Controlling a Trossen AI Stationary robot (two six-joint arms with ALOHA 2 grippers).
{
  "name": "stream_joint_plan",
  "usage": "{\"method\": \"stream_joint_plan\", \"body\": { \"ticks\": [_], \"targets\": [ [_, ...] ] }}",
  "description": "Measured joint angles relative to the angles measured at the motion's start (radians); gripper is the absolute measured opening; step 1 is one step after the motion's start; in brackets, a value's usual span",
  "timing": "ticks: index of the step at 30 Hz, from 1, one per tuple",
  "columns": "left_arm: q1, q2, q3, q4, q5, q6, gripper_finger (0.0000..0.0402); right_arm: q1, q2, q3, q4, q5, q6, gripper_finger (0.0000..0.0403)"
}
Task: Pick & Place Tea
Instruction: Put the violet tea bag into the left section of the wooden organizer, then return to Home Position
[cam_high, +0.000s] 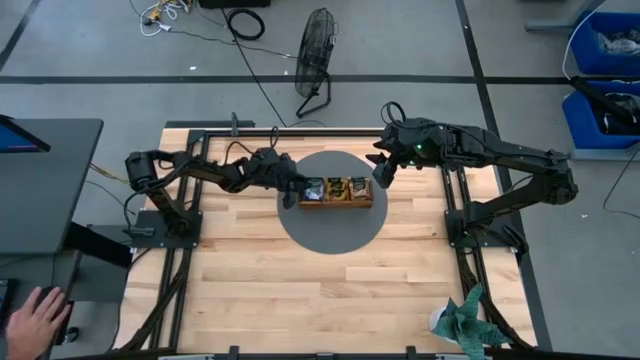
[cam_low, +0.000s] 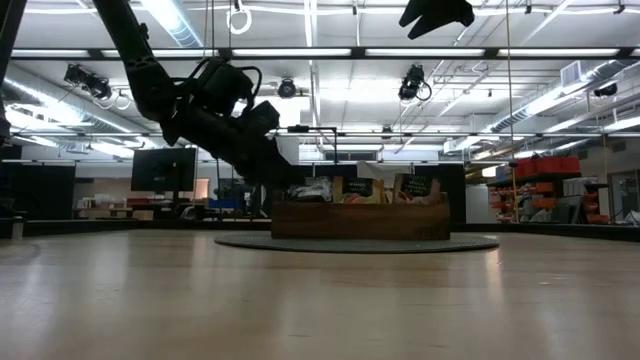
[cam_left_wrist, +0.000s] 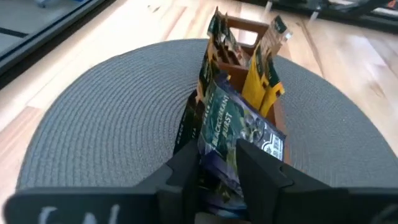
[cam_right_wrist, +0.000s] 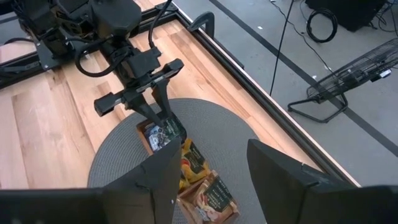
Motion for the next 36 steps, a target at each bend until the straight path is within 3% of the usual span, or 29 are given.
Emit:
{"method": "stream_joint_plan", "body": {
  "ticks": [14,18,21,27,36],
  "targets": [
    [0.008,-0.107,0.0,0.013,0.0,-0.056,0.0135,0.0,0.0,0.0,-0.005,0.0,-0.003,0.0192],
    [0.008,-0.181,0.0,0.007,0.001,-0.165,0.0135,-0.008,0.005,0.0,-0.035,-0.02,0.047,0.019],
    [-0.002,-0.242,0.0,0.012,0.007,-0.245,0.0122,-0.007,0.006,-0.02,-0.003,-0.045,0.024,0.0159],
    [-0.041,-0.373,0.0,-0.025,0.017,-0.286,0.0025,0.03,-0.019,-0.157,0.237,-0.117,-0.04,0.0016],
    [-0.123,-0.493,-0.051,-0.093,-0.07,-0.312,0.0003,0.037,-0.207,-0.435,0.489,-0.117,0.015,0.0003]
  ]
}}
